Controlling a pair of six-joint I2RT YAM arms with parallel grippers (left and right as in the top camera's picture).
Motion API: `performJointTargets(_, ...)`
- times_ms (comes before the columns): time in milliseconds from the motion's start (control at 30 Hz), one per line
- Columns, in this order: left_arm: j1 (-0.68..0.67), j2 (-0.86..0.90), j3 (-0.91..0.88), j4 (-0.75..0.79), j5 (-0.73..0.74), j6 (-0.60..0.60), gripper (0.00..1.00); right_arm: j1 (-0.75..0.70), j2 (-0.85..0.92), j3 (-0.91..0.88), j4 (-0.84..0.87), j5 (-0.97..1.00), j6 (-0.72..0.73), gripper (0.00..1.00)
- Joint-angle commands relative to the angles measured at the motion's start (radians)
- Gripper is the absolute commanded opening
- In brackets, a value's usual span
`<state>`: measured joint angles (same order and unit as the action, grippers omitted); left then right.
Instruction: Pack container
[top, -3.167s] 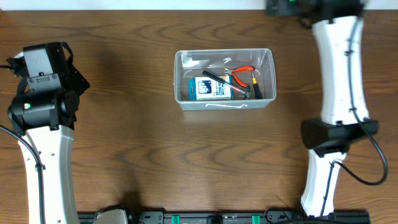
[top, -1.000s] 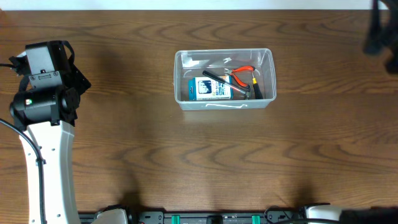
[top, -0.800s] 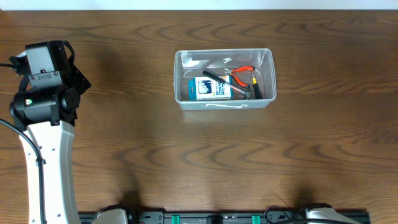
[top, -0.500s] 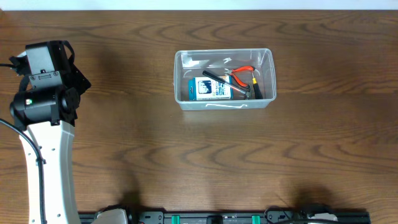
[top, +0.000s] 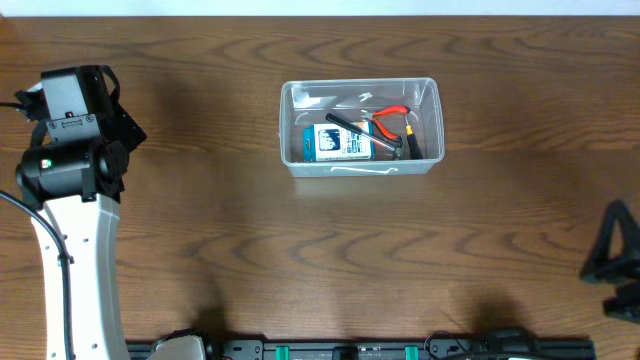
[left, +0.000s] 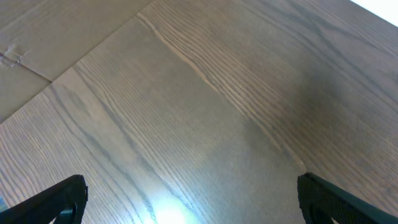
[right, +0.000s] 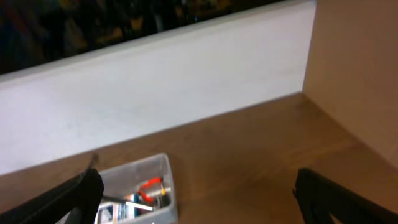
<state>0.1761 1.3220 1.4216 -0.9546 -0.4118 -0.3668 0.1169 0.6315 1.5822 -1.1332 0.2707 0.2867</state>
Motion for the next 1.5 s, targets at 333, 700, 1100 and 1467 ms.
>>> performJointTargets(333,0.004,0.004,0.007,-0.002,-0.019,-0.01,0.98,-0.026,-0.348,-0.866,0.59,-0.061,0.035,0.99)
performJointTargets(700,0.004,0.004,0.007,-0.002,-0.019,-0.01,0.98,-0.027,-0.568,-1.251,0.833,-0.075,0.031,0.99)
performJointTargets(1100,0.004,0.004,0.007,-0.002,-0.019,-0.01,0.98,-0.033,-0.607,-1.38,0.931,-0.062,0.031,0.99)
performJointTargets(1467,0.004,0.004,0.007,-0.002,-0.019,-0.01,0.98,-0.033,-0.627,-1.44,0.965,-0.065,0.031,0.99)
